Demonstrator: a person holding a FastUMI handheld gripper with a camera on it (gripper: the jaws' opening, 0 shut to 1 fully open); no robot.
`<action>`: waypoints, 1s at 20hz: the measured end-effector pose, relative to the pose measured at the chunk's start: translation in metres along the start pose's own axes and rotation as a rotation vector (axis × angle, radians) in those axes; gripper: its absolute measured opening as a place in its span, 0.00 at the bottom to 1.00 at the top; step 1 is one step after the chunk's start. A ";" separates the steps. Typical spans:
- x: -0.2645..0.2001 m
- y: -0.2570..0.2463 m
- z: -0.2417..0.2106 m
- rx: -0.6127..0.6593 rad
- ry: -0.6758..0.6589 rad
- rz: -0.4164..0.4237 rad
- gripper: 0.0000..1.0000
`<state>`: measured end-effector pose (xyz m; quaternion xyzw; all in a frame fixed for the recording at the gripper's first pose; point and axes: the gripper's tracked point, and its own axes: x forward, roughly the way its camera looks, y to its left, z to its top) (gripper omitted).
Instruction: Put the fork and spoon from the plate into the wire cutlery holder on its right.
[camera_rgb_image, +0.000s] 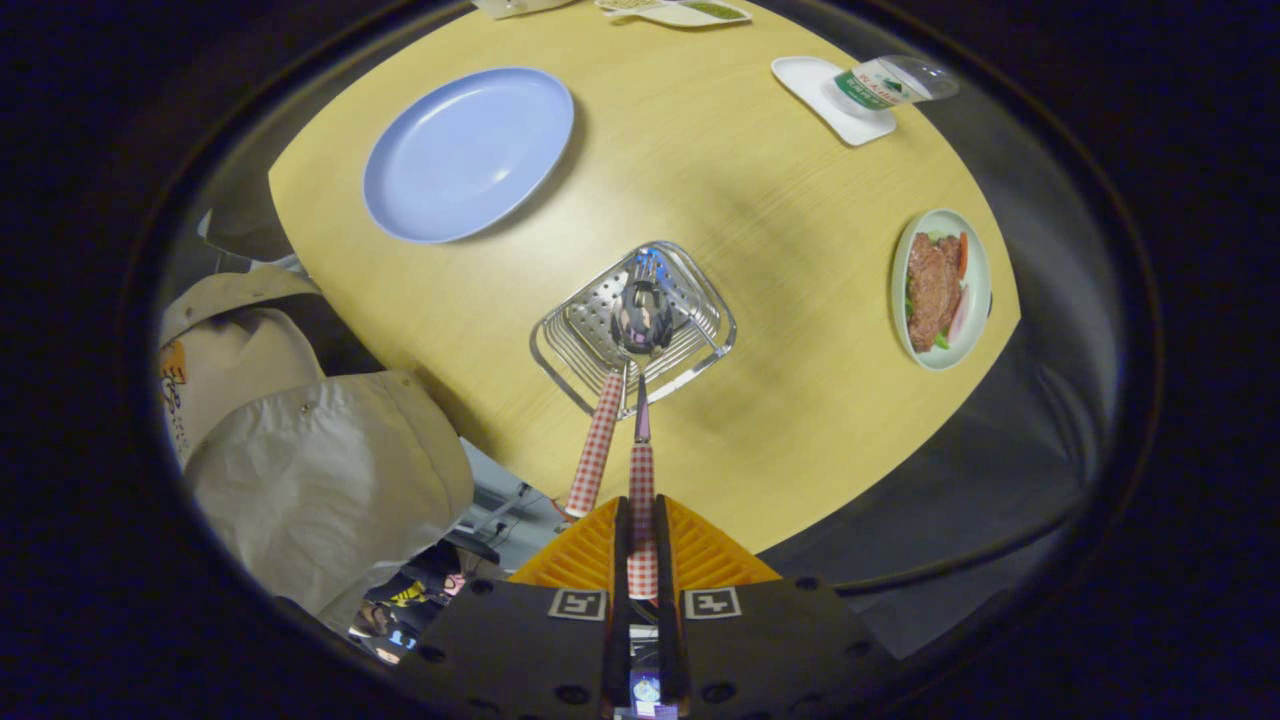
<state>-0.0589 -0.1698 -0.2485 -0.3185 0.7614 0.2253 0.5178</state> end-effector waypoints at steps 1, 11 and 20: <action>-0.002 -0.001 0.004 0.002 -0.009 -0.002 0.14; -0.029 0.008 0.022 0.130 -0.286 0.047 0.51; -0.096 0.058 0.063 0.466 -0.975 0.077 0.98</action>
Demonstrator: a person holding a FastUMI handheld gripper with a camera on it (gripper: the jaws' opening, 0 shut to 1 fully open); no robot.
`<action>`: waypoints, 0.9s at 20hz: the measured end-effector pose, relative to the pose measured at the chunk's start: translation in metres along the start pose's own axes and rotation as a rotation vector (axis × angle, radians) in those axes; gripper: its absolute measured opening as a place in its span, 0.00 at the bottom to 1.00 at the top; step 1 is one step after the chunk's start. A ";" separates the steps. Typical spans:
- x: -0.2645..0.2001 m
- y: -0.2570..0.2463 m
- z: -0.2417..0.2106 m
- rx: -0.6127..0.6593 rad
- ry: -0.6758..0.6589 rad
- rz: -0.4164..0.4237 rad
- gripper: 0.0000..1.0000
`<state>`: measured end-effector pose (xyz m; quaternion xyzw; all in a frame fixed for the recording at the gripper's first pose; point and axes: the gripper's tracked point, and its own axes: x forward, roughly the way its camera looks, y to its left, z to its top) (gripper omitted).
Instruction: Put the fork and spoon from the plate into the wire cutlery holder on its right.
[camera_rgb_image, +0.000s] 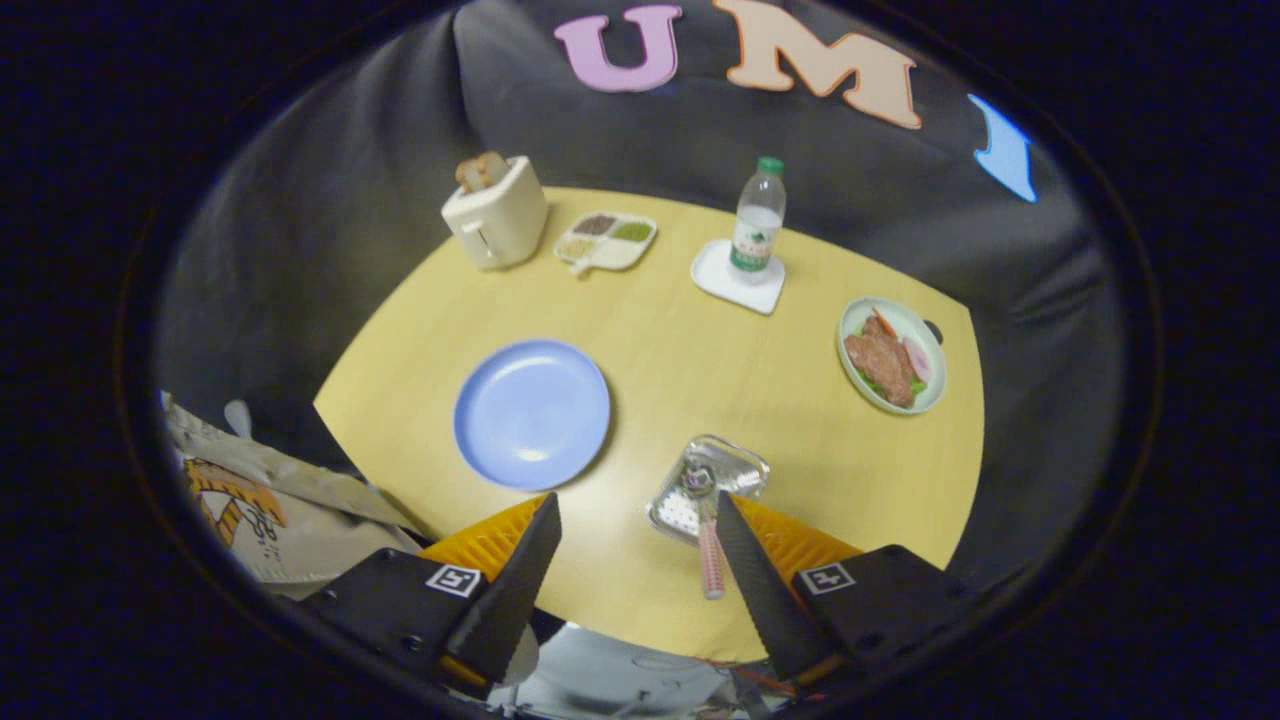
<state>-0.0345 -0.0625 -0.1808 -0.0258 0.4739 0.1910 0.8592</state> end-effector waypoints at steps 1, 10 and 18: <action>-0.006 0.006 0.006 0.015 -0.082 -0.002 0.98; -0.081 0.050 0.075 0.167 -0.759 -0.134 0.97; -0.127 0.049 0.083 0.226 -0.993 -0.367 0.96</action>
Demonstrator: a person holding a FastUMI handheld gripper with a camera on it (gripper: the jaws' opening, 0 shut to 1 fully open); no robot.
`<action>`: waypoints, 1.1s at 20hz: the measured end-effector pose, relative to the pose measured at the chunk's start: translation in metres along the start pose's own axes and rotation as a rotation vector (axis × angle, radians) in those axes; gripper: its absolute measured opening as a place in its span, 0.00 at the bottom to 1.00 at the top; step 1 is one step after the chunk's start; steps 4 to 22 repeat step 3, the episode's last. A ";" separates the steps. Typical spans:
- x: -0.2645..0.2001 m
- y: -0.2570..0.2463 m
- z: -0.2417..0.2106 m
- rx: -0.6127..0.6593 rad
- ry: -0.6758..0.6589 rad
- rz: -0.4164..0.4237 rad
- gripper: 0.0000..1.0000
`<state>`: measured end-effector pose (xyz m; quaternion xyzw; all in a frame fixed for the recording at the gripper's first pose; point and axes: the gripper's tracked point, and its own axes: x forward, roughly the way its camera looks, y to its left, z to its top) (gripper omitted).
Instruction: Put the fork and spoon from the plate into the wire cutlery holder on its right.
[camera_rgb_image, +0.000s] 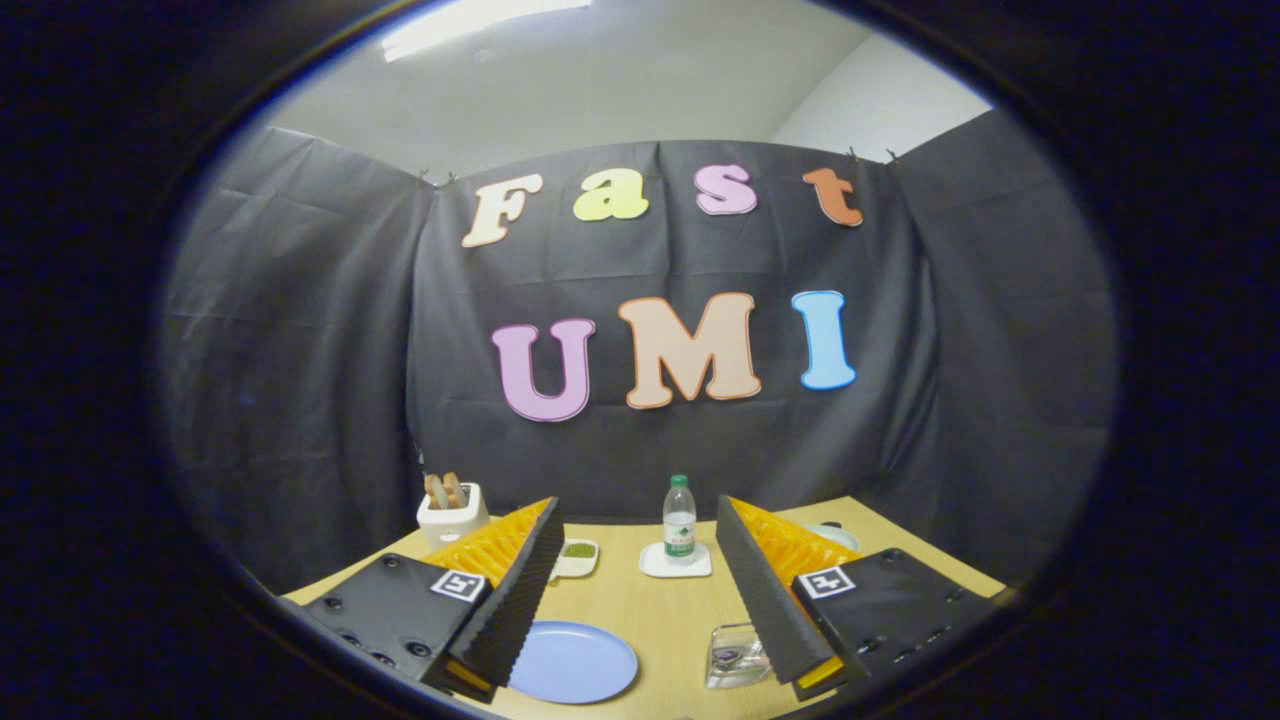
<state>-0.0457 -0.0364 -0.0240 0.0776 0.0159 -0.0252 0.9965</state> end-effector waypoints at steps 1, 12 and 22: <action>0.000 0.001 -0.005 0.009 0.010 0.003 0.96; 0.001 0.002 -0.007 0.012 0.014 0.004 0.96; 0.001 0.002 -0.007 0.012 0.014 0.004 0.96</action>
